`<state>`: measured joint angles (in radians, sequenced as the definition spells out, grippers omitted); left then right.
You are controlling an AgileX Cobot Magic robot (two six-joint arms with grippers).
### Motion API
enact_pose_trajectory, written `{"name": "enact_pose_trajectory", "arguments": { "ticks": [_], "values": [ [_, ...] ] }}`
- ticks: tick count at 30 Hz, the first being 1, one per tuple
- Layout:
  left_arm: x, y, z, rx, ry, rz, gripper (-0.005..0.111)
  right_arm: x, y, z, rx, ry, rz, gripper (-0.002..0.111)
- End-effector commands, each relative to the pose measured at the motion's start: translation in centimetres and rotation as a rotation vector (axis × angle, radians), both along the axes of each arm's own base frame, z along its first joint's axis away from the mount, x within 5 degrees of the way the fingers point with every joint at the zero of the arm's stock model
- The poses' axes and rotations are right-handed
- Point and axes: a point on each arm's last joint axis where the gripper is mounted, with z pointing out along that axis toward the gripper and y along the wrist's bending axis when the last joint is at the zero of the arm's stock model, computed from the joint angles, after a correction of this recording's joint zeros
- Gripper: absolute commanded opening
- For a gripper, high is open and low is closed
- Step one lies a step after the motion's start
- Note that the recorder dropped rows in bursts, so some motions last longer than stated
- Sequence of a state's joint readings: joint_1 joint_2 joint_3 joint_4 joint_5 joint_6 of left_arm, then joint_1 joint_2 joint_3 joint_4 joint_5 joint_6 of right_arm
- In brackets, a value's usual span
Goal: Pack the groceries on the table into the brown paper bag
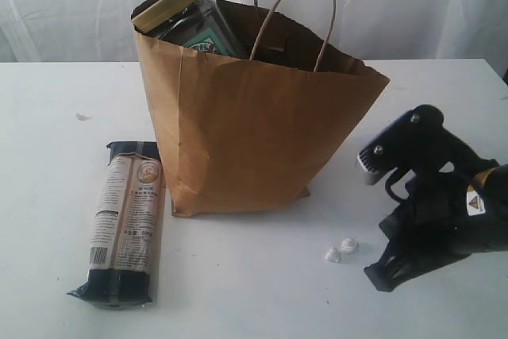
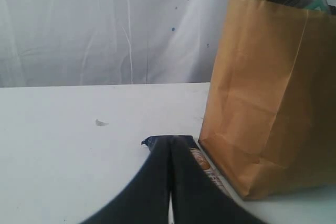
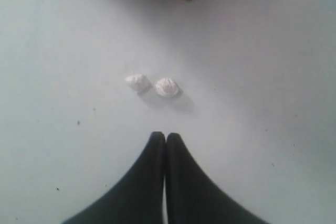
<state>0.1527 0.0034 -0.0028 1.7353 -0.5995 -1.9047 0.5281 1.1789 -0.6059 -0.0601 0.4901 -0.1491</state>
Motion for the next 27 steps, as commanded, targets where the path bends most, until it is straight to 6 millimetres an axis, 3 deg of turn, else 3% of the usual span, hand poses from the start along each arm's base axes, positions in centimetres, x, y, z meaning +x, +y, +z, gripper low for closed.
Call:
{"name": "enact_pose_trajectory", "arguments": {
  "ticks": [1, 6, 12, 21, 27],
  "values": [
    [0.0, -0.1, -0.1, 0.009, 0.002, -0.008, 0.0, 1.7, -0.3, -1.6, -0.065, 0.078, -0.092, 0.0],
    [0.0, -0.1, -0.1, 0.009, 0.002, -0.008, 0.0, 4.1, -0.1, -4.0, -0.121, 0.192, -0.146, 0.0],
    [0.0, -0.1, -0.1, 0.009, 0.002, -0.008, 0.0, 5.6, 1.0, -6.3, -0.077, 0.231, -0.169, 0.0],
    [0.0, -0.1, -0.1, 0.009, 0.002, -0.008, 0.0, 6.2, 1.6, -6.6, 0.002, 0.2, -0.199, 0.029],
    [0.0, -0.1, -0.1, 0.009, 0.002, -0.008, 0.0, 6.7, 1.9, -6.5, 0.046, 0.147, -0.202, 0.03]
  ]
}}
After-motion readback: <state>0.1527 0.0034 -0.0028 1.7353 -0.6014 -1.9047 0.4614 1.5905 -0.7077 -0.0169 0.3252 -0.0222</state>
